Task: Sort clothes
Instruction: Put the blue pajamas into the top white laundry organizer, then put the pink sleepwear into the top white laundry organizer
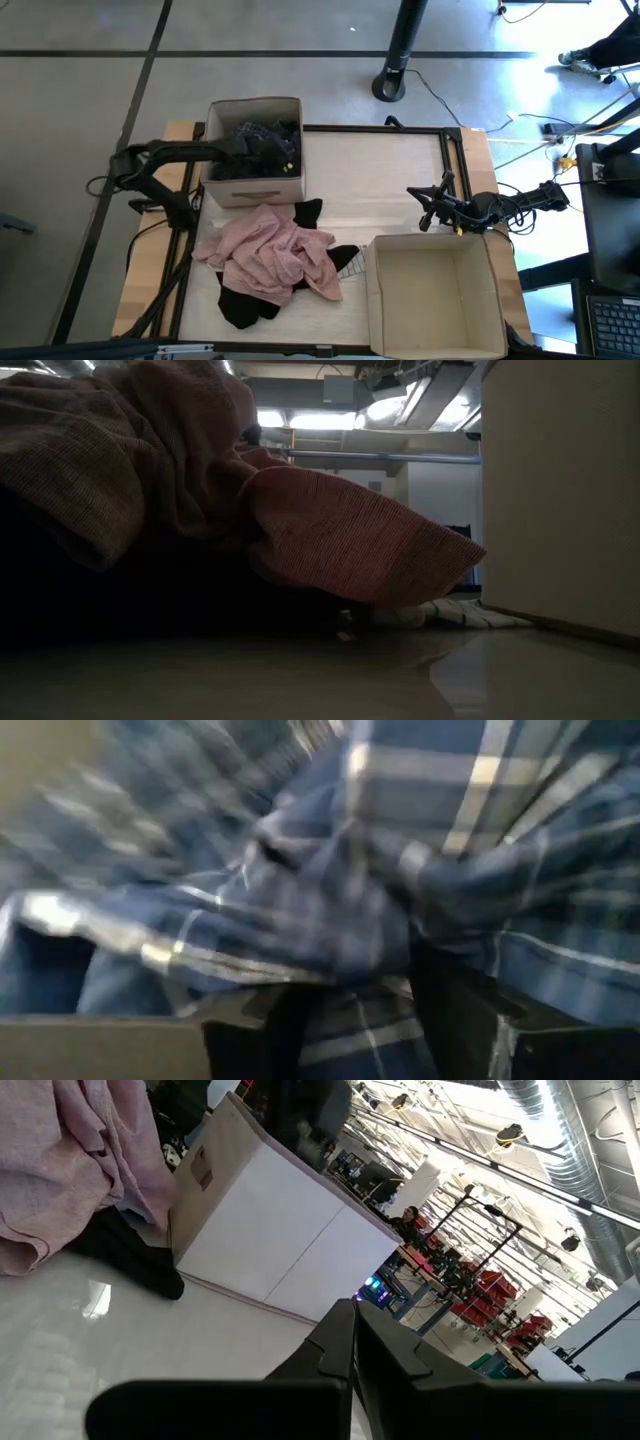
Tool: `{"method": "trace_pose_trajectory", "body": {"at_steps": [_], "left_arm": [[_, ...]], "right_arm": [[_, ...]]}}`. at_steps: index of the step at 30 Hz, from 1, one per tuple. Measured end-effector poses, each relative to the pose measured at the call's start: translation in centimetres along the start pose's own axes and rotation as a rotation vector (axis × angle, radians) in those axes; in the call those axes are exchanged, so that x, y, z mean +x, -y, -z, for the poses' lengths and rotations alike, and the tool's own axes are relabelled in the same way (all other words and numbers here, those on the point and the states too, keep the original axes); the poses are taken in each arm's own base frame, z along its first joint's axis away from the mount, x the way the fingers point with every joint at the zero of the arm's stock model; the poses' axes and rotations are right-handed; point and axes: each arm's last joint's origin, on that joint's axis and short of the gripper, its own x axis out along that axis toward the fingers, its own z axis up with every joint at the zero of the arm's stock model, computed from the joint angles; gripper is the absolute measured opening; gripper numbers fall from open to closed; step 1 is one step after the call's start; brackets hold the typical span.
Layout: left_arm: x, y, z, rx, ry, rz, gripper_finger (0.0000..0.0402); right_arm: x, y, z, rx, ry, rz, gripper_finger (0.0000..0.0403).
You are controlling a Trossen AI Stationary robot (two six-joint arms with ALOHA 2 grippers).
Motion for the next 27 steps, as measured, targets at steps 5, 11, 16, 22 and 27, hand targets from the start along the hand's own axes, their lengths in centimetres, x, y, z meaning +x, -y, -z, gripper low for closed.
{"method": "trace_pose_trajectory", "body": {"at_steps": [5, 11, 16, 22, 27], "left_arm": [[-6.6, -2.9, -1.1, -0.067, 0.174, 0.003, 0.0164], [-13.1, -6.0, 0.2, -0.187, 0.443, 0.027, 0.0166], [-15.7, -7.3, 1.9, -0.259, 0.564, 0.051, 0.0166], [-17.0, -7.4, 2.8, -0.294, 0.63, 0.277, 0.0167], [-18.8, -5.3, 3.0, -0.166, 0.684, 0.713, 0.0167]], "right_arm": [[0.0, 0.0, 0.0, 0.0, -0.008, 0.01, 0.0017], [0.0, 0.1, 0.0, 0.005, -0.01, 0.015, 0.0017], [0.0, 0.1, 0.0, 0.012, -0.01, 0.016, 0.0017], [0.0, 0.1, 0.0, 0.012, -0.011, 0.018, 0.0017], [0.0, 0.1, 0.0, 0.006, -0.01, 0.02, 0.0017]]}}
